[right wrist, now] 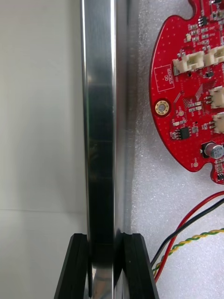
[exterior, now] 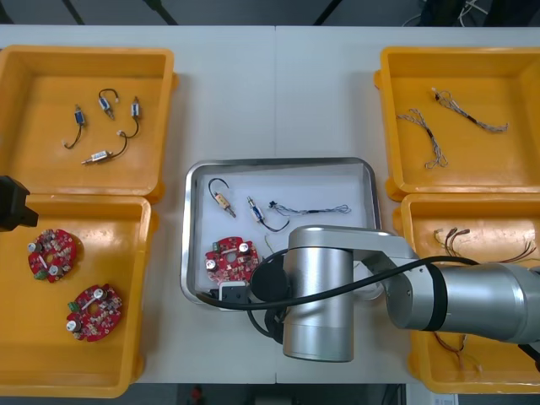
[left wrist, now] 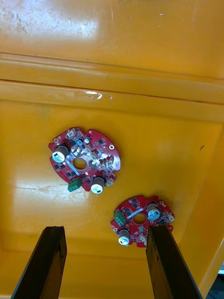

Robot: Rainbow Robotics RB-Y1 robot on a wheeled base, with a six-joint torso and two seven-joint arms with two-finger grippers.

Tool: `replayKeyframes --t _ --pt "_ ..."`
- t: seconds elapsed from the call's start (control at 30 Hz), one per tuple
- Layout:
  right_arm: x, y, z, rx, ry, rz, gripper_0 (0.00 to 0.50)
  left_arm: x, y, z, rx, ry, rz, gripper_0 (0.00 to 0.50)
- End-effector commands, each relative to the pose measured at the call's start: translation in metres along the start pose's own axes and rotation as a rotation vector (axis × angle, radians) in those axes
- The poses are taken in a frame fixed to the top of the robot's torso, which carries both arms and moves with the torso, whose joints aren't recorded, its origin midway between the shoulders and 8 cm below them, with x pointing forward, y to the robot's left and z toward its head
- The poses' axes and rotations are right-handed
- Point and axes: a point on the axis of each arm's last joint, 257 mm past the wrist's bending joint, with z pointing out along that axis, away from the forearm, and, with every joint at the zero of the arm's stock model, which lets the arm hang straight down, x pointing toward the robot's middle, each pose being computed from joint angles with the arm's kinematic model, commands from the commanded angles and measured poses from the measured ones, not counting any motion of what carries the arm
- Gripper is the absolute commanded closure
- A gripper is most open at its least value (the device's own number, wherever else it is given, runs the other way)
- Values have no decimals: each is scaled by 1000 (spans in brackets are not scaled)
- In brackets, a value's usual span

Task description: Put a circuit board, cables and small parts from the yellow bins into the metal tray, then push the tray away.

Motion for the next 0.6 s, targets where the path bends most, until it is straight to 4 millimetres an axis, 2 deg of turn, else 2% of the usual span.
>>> replayKeyframes --t 0.03,0.23,0.6 --pt "-7 -27 -17 75 -25 -43 500 -9 14 -12 -43 -28 7 0" --pt "-10 -59 -25 127 -15 -64 500 -9 14 -12 -43 -28 7 0" --pt "-19 -112 -26 167 6 -66 500 -9 14 -12 -43 -28 7 0"
